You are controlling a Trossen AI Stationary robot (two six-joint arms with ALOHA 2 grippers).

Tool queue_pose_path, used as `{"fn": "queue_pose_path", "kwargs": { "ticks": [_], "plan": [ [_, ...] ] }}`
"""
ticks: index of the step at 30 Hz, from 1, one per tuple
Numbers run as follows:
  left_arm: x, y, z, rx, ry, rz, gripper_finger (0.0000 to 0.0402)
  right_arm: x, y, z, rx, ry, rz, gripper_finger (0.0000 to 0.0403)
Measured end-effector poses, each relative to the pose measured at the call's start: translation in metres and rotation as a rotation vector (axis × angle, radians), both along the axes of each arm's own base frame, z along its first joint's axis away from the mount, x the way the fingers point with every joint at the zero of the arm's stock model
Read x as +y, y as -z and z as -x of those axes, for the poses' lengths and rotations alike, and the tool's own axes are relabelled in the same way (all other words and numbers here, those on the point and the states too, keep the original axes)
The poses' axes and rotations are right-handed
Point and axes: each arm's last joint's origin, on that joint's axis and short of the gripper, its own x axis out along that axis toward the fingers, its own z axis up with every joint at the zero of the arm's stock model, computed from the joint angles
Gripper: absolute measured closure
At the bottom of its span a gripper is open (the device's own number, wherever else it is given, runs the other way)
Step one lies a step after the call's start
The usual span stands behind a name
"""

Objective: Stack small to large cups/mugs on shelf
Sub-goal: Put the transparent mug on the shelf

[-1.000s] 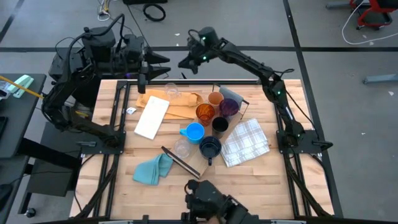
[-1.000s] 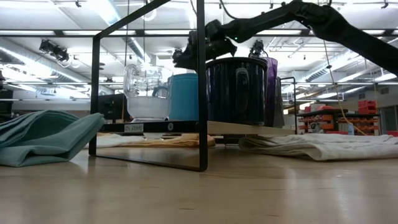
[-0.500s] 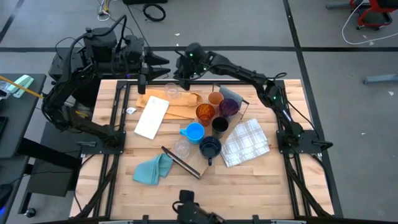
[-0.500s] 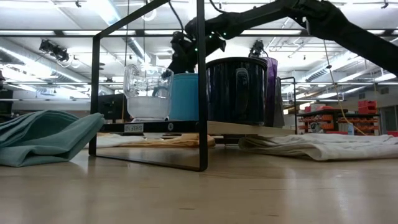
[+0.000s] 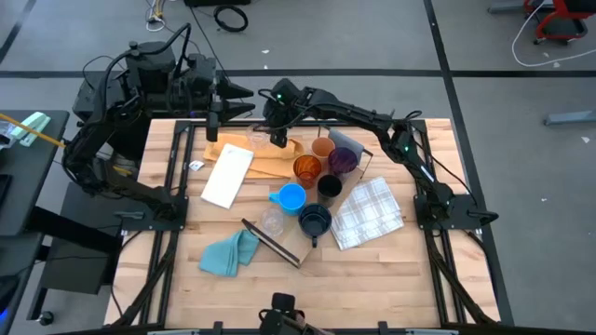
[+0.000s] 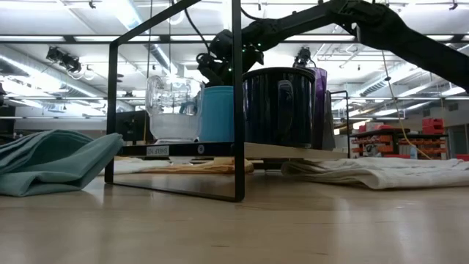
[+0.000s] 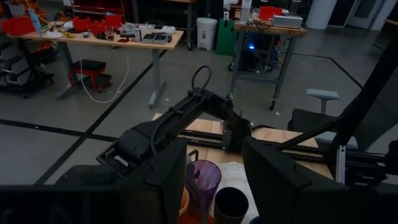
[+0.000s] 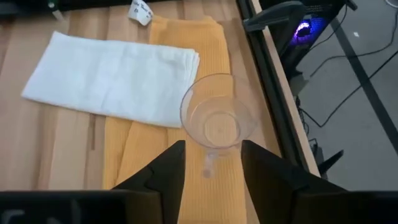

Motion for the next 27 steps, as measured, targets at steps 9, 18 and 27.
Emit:
{"fn": "queue_pose_path", "kwargs": {
  "ticks": [9, 18, 27],
  "plan": [
    [0.000, 0.000, 0.000, 0.004, 0.000, 0.001, 0.0237, 0.003, 0.004, 0.001, 0.058, 0.026, 0.005, 0.0243],
    [0.000, 0.001, 0.000, 0.010, 0.001, 0.004, 0.0239, 0.009, 0.025, -0.006, 0.117, 0.099, -0.054, 0.0219],
    [-0.005, 0.004, -0.001, 0.035, 0.023, 0.013, 0.0240, 0.016, 0.040, -0.016, 0.133, 0.120, -0.063, 0.0220]
  ]
}}
